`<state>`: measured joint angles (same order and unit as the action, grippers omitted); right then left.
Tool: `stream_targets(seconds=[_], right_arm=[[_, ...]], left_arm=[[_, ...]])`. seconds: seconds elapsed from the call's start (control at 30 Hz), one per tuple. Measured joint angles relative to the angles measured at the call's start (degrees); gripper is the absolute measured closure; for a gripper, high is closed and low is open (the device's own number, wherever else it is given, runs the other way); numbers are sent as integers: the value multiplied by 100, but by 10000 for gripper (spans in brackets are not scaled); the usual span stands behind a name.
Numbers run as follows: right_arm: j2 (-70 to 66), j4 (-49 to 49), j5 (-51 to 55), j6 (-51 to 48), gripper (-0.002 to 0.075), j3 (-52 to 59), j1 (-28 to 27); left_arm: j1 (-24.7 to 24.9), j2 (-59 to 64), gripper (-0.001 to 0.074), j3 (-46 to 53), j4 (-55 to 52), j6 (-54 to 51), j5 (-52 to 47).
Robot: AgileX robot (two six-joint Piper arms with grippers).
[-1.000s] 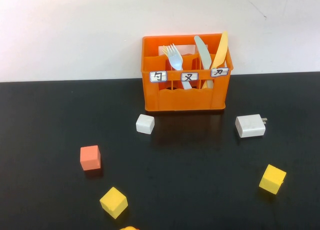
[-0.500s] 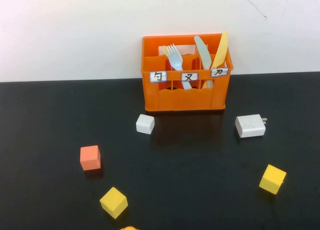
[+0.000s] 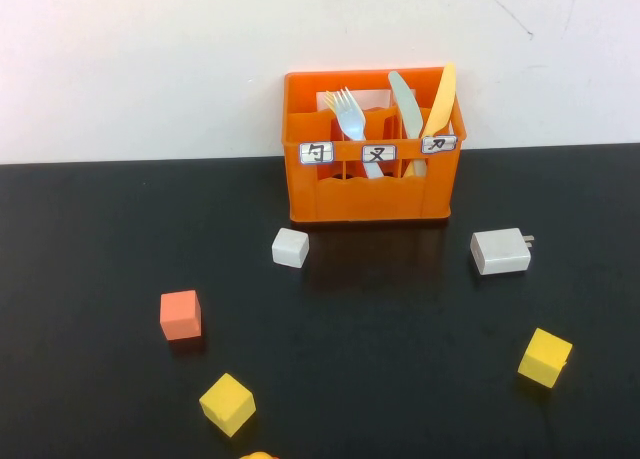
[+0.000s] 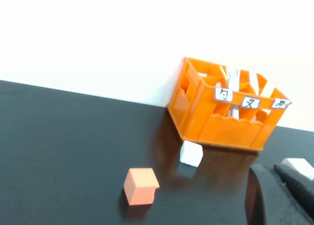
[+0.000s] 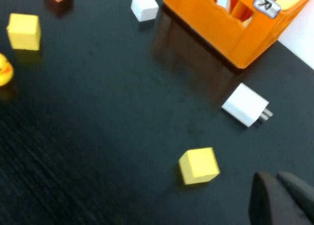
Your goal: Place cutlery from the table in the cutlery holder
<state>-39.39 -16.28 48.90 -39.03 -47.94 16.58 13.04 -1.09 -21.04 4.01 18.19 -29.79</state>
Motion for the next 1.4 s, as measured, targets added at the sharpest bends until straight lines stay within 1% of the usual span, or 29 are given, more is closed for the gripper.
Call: stream_targets(seconds=[0.13,0.37,0.63,0.97,1.2,1.4], right_arm=[[713,-124,-97,0,720,685,0],[1920,-215,-133,0,720,1561,0],[3035,-319,-25,11,720,2080,0],[3209,-373,-1,19,720,2153,0],[3209,-508,345,33,720,2153,0],[3209,-508,427,33,720,2153,0]], left_arm=[[0,0,736,202,-69,0,108],[0,0,736,323,-368,0,349],[0,0,736,323,-446,10,375],[0,0,736,323,-455,135,375],[0,0,736,323,-455,157,375],[0,0,736,323,-455,171,375]])
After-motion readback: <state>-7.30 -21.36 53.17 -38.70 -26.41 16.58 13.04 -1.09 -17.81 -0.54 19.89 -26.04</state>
